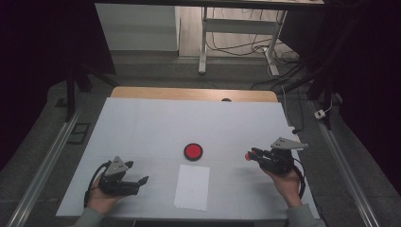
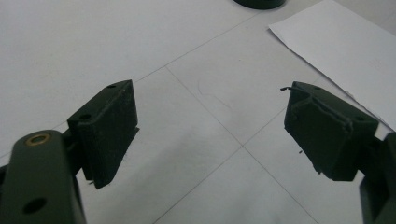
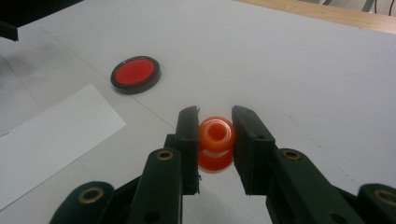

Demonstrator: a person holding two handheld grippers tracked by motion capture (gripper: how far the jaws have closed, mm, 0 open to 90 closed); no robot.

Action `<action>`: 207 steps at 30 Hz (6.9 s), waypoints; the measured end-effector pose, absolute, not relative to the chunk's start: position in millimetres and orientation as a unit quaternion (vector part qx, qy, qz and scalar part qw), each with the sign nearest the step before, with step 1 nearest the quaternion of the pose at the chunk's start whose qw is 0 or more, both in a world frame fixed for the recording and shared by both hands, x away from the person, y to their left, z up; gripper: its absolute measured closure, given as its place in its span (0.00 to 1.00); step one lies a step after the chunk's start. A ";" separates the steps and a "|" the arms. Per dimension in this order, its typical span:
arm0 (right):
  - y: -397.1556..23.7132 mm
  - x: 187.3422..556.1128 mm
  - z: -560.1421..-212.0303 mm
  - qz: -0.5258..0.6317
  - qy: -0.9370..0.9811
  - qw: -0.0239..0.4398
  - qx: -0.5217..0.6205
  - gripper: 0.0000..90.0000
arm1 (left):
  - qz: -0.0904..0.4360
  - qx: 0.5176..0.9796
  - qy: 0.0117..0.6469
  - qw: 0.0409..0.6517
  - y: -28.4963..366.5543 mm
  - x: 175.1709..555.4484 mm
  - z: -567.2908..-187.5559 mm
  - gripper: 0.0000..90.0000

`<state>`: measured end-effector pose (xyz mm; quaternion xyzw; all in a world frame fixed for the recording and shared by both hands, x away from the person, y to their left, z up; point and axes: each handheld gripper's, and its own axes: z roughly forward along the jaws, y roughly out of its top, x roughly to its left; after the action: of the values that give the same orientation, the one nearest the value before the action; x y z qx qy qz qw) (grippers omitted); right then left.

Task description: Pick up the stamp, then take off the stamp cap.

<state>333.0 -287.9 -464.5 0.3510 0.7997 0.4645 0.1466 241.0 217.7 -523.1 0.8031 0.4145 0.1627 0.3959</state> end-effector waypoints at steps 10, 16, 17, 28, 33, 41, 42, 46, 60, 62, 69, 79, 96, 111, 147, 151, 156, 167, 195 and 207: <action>-280.3 331.6 -464.1 0.468 0.803 0.140 0.342 0.79 | 0.161 0.804 0.414 0.395 217.4 241.2 -523.5 0.20; -274.2 330.9 -464.8 0.467 0.807 0.137 0.335 0.79 | 0.161 0.805 0.413 0.394 217.2 241.3 -523.7 0.20; -273.6 330.8 -465.0 0.468 0.806 0.136 0.335 0.79 | 0.161 0.805 0.413 0.394 217.3 241.4 -523.7 0.20; -265.4 329.4 -467.0 0.470 0.809 0.134 0.327 0.79 | 0.160 0.806 0.412 0.394 216.9 241.5 -523.8 0.20; -259.7 327.2 -465.1 0.473 0.810 0.132 0.320 0.79 | 0.161 0.806 0.412 0.393 216.8 241.2 -523.7 0.20; -249.1 323.5 -463.1 0.475 0.814 0.130 0.307 0.79 | 0.160 0.807 0.411 0.393 216.8 241.2 -523.7 0.20; -248.2 323.3 -463.0 0.476 0.814 0.130 0.306 0.79 | 0.160 0.807 0.411 0.394 216.9 241.3 -523.7 0.20; -242.8 321.8 -463.2 0.477 0.816 0.128 0.300 0.79 | 0.160 0.807 0.411 0.393 216.5 241.6 -524.0 0.20; -228.6 319.8 -466.7 0.475 0.823 0.121 0.287 0.79 | 0.159 0.808 0.410 0.393 216.0 241.5 -523.8 0.20; -227.1 319.8 -467.6 0.473 0.824 0.120 0.286 0.79 | 0.159 0.807 0.410 0.393 216.0 241.6 -523.8 0.20; -220.3 318.6 -469.8 0.473 0.827 0.116 0.281 0.79 | 0.159 0.808 0.410 0.393 215.9 241.6 -523.8 0.20; -206.5 316.0 -472.8 0.474 0.832 0.104 0.268 0.79 | 0.160 0.808 0.410 0.392 215.3 241.8 -524.1 0.20; -176.0 310.1 -479.1 0.478 0.840 0.083 0.244 0.79 | 0.160 0.809 0.409 0.391 214.7 242.3 -524.3 0.20; -154.9 306.7 -484.5 0.475 0.847 0.074 0.227 0.79 | 0.160 0.808 0.411 0.392 215.0 242.7 -523.8 0.20; -144.4 304.1 -487.2 0.477 0.848 0.067 0.219 0.79 | 0.160 0.811 0.399 0.398 207.1 241.3 -520.3 0.20; -144.2 303.6 -487.1 0.478 0.848 0.067 0.218 0.79 | 0.161 0.812 0.394 0.400 202.5 240.9 -517.7 0.20; -144.0 303.8 -487.4 0.478 0.849 0.065 0.217 0.79 | 0.158 0.817 0.385 0.400 194.2 242.8 -516.5 0.20; -145.8 304.6 -486.5 0.480 0.848 0.065 0.217 0.79 | 0.156 0.821 0.370 0.406 180.9 245.9 -510.3 0.19; -146.5 303.8 -487.1 0.480 0.847 0.067 0.217 0.79 | 0.139 0.841 0.323 0.412 141.6 268.5 -501.7 0.20; -145.6 304.5 -487.3 0.480 0.847 0.069 0.217 0.79 | 0.129 0.844 0.312 0.416 129.6 275.4 -499.3 0.20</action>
<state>304.5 -145.6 -487.3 0.2169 0.8473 0.4799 0.0691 275.4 129.6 -499.3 0.8441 0.3123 0.1292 0.4161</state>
